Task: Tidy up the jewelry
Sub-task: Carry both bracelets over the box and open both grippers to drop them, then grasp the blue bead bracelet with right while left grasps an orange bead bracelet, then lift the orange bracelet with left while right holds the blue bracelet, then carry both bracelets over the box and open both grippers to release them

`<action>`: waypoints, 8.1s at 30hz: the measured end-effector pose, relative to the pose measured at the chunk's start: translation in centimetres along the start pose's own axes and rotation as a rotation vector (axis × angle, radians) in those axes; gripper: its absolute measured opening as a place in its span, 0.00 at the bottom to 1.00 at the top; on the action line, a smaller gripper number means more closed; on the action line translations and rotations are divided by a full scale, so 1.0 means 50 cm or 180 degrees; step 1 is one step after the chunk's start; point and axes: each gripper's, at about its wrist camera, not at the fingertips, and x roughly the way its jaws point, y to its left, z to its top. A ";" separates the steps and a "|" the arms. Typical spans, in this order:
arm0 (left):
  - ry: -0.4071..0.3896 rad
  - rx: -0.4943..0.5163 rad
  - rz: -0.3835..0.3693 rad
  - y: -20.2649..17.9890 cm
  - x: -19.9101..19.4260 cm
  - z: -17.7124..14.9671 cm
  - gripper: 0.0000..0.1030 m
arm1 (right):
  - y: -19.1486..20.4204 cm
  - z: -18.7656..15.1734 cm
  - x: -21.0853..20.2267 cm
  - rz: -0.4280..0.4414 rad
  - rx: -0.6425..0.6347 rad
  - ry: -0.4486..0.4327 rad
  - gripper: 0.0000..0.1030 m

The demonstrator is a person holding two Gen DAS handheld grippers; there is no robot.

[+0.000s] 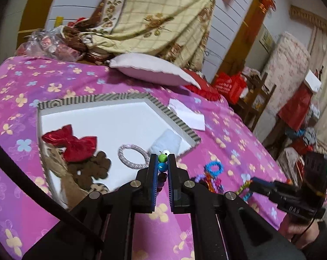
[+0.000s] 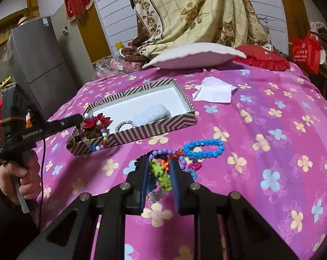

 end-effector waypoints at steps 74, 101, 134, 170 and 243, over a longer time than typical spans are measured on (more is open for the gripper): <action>0.0275 -0.0988 0.2055 0.227 0.091 0.000 0.08 | -0.158 0.068 0.105 -0.0339 0.1071 0.0098 0.40; 0.0586 -0.0027 0.0026 -0.075 0.086 -0.083 0.31 | -0.175 0.042 0.205 -0.0687 0.0227 0.0451 0.36; 0.1097 0.0541 -0.0123 -0.211 0.249 -0.136 0.00 | -0.181 0.058 0.070 -0.0819 0.0514 0.0038 0.11; 0.1407 0.0942 -0.0230 -0.171 0.116 -0.163 0.00 | -0.140 0.070 0.073 -0.0777 0.0414 -0.0045 0.11; 0.0219 -0.1168 0.0416 0.217 0.130 0.077 0.00 | 0.097 0.195 0.414 0.0193 0.0390 0.0285 0.11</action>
